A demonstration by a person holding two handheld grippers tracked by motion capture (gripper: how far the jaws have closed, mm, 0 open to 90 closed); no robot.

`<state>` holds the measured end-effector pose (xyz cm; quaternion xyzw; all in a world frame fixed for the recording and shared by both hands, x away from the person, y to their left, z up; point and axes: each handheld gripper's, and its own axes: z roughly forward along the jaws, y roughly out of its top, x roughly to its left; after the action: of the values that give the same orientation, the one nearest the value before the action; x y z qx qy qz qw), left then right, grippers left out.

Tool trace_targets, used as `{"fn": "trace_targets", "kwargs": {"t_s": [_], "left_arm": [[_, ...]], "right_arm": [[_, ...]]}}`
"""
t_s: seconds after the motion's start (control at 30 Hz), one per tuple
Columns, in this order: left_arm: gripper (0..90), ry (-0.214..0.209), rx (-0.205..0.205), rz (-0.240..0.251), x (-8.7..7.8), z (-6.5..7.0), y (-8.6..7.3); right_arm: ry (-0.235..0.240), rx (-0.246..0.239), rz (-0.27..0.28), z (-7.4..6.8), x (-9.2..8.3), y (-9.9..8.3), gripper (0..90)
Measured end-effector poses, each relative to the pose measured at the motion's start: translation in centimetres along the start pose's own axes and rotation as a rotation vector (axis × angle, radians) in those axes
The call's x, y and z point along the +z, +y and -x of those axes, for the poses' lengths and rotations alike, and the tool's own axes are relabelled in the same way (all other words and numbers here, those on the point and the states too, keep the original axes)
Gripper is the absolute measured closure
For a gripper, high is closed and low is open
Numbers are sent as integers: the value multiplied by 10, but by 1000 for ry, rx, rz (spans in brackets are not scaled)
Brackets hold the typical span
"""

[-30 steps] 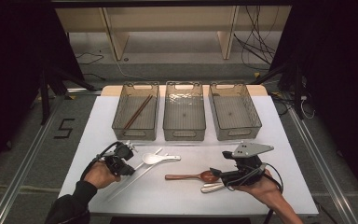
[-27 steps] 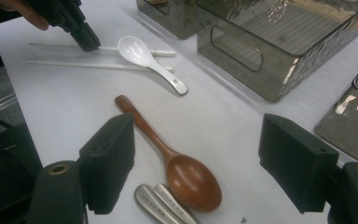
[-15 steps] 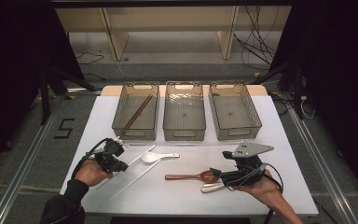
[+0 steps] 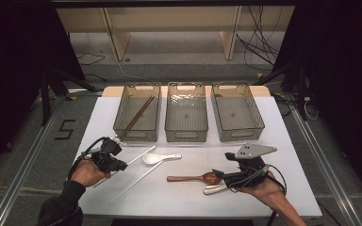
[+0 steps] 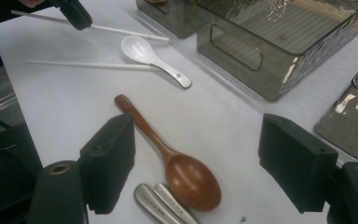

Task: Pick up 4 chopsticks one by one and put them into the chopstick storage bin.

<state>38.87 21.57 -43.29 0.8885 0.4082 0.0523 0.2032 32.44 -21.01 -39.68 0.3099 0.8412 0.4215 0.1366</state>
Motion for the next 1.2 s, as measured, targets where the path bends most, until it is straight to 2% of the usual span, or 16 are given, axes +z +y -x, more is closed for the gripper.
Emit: {"fn": "trace_targets", "kwargs": {"t_s": [0.3,0.6,0.87,1.07,1.13,1.2], "left_arm": [[845,-18,3,57,-21,2,2],[845,-39,1,159,-45,5,10],[845,-39,-32,222,-55,-7,22],[845,-17,-58,257,-59,-18,34],[845,3,-66,274,-59,-23,39],[845,3,-75,271,-58,-27,46]], "right_arm": [[-1,3,0,0,0,0,282],[-2,7,-1,1,0,0,282],[-3,15,12,2,-1,0,281],[-3,17,20,2,-1,-1,277],[-1,16,20,2,-1,0,276],[-1,16,20,2,-1,0,277]]}}
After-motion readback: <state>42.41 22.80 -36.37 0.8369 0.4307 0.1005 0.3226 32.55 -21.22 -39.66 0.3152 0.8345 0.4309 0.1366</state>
